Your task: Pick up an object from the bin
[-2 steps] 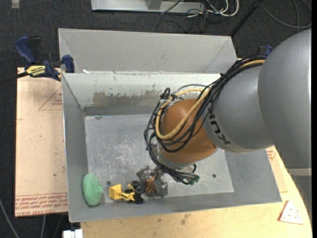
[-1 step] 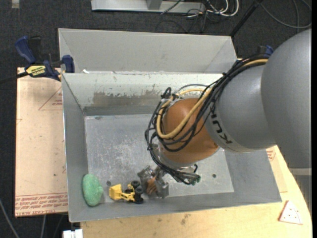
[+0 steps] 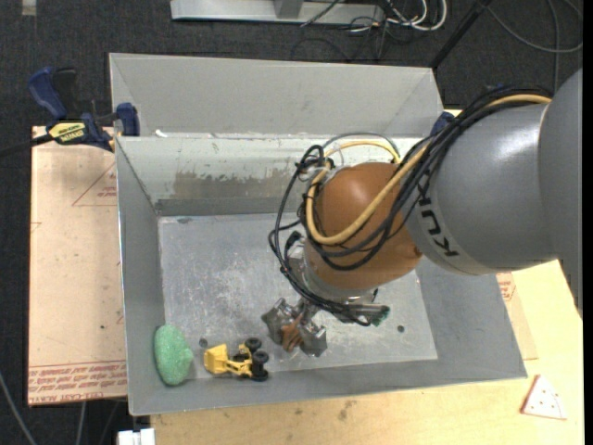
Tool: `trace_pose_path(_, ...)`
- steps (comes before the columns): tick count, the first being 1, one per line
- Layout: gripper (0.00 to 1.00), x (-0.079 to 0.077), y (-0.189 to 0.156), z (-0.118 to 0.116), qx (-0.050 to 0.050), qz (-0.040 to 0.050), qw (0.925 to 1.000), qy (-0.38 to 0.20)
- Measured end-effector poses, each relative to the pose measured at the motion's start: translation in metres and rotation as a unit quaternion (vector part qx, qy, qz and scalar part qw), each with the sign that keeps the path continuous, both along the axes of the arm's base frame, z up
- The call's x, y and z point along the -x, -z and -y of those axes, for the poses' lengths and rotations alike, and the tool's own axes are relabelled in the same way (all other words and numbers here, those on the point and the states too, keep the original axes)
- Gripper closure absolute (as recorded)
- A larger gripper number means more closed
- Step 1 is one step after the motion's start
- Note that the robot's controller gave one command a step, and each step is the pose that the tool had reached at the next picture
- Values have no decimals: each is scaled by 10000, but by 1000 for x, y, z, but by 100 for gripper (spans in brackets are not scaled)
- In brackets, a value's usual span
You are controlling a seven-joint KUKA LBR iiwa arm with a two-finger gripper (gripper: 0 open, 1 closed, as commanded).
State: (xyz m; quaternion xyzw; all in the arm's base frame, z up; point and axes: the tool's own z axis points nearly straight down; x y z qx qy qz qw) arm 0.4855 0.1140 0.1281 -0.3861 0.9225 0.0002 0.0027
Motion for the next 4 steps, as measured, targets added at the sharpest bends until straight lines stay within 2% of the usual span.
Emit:
trace_pose_path(1,100,0,-2,0,2,-21,9998,-214)
trace_pose_path(2,100,-38,-49,37,3,-14,10000,21)
trace_pose_path(3,100,-38,-49,37,3,-14,10000,20)
trace_pose_path(4,100,-44,-94,34,6,-48,10000,63)
